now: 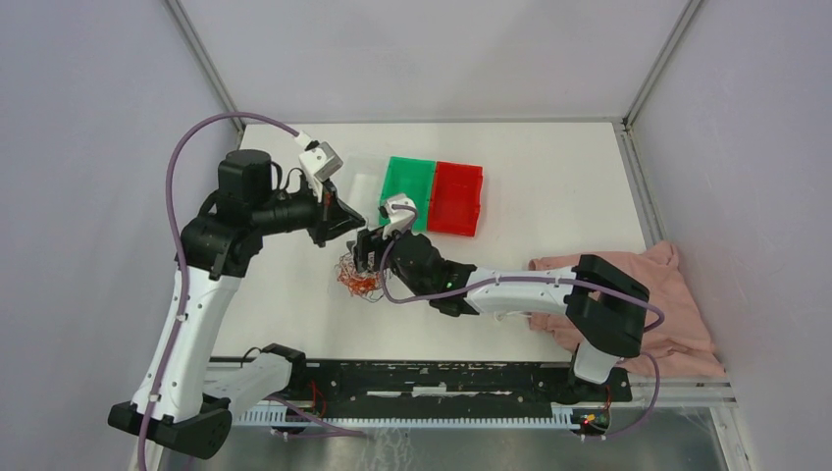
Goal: Untangle the cables
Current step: Untie the cable.
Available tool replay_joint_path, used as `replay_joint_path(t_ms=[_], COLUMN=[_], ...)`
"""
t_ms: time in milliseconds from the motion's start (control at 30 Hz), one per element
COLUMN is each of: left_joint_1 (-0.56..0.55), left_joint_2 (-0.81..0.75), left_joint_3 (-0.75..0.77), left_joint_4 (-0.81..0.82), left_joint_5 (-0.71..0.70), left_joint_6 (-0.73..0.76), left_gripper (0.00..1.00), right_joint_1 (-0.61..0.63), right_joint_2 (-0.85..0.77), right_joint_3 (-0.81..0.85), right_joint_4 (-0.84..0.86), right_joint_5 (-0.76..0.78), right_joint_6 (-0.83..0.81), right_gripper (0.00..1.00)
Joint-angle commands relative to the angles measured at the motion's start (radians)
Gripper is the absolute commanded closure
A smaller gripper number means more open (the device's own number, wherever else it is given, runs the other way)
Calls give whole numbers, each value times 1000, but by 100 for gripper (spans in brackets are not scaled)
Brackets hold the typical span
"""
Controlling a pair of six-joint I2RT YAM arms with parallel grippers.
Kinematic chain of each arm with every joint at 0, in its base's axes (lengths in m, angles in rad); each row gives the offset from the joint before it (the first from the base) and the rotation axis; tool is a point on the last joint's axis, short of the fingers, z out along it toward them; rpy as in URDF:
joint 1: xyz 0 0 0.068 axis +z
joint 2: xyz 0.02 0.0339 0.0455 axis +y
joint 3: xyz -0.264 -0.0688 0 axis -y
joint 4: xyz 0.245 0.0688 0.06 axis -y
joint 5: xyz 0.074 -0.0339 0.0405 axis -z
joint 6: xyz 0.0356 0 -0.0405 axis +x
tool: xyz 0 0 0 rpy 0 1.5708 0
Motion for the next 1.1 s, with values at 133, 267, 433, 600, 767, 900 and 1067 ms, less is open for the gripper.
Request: replay_joint_path(t_ms=[133,267,433,600,767,900,1067], left_joint_1=[-6,-6,-6,-6,-6,-5,-6], left_joint_2=[25,32,30,31,49,73,91], left_joint_3=[151,200,260,318,381,448,513], left_joint_4=[69,97,136,208,287,349,435], left_joint_5=[111,114,93,48,-19,-76,-144], left_joint_6=[-100,-128,-114,-105,-104,-102,-98], left_gripper=[97,97,97,97,97,97,97], right_joint_1=[3,1,0,-4,-16,-31,-40], right_joint_2=[55,57,41,17,-11,-35,-46], right_joint_3=[-10,-68,-132,-219,-288,-333,-357], right_joint_4=[62,69,39,43,40,35,31], right_joint_5=[74,112,142,190,227,240,241], right_joint_6=[134,137,145,150,155,171,186], right_gripper=[21,21,21,22,22,22,23])
